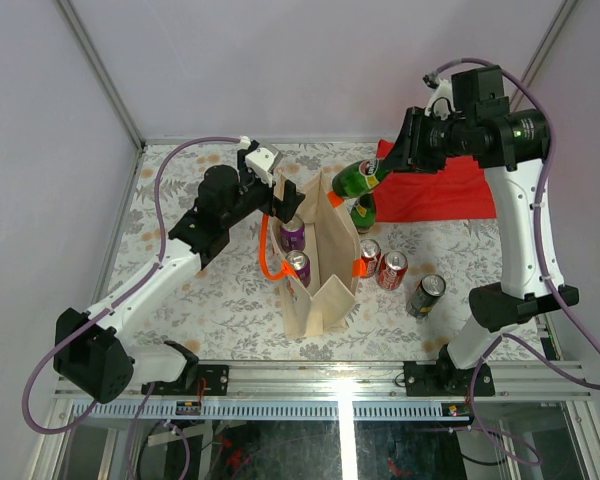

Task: Place the beverage into the canvas bag
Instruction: Place the drink in the canvas bag.

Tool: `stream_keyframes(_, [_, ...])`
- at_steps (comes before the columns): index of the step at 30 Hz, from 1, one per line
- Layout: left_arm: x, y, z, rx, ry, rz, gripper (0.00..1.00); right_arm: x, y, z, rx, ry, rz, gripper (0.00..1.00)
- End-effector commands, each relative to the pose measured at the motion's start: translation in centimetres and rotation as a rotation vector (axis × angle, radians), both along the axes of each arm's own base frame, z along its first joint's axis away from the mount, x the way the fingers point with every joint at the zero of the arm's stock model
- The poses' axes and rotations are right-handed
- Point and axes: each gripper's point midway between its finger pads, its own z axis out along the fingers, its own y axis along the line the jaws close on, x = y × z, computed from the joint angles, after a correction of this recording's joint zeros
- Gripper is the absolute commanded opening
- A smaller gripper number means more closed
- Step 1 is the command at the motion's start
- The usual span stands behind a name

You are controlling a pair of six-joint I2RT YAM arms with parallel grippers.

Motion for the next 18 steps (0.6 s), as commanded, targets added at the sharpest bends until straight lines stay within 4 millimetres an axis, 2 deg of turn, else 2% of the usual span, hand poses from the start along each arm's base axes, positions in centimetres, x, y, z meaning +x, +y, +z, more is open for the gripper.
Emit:
stream_keyframes(1, [0.0, -0.4, 1.2, -0.02, -0.029, -0.009, 1.0, -1.0, 3.0, 5.4, 0.131, -0.192, 0.096, 0.0])
stream_keyframes(9, [0.1, -0.4, 1.0, -0.024, -0.021, -0.004, 1.0, -1.0, 5.8, 4.5, 0.128, -0.175, 0.147, 0.0])
stream_keyframes(18, [0.3, -0.1, 1.1, -0.025, -0.023, 0.013, 1.0, -0.6, 7.0, 2.5, 0.104, -0.139, 0.161, 0.0])
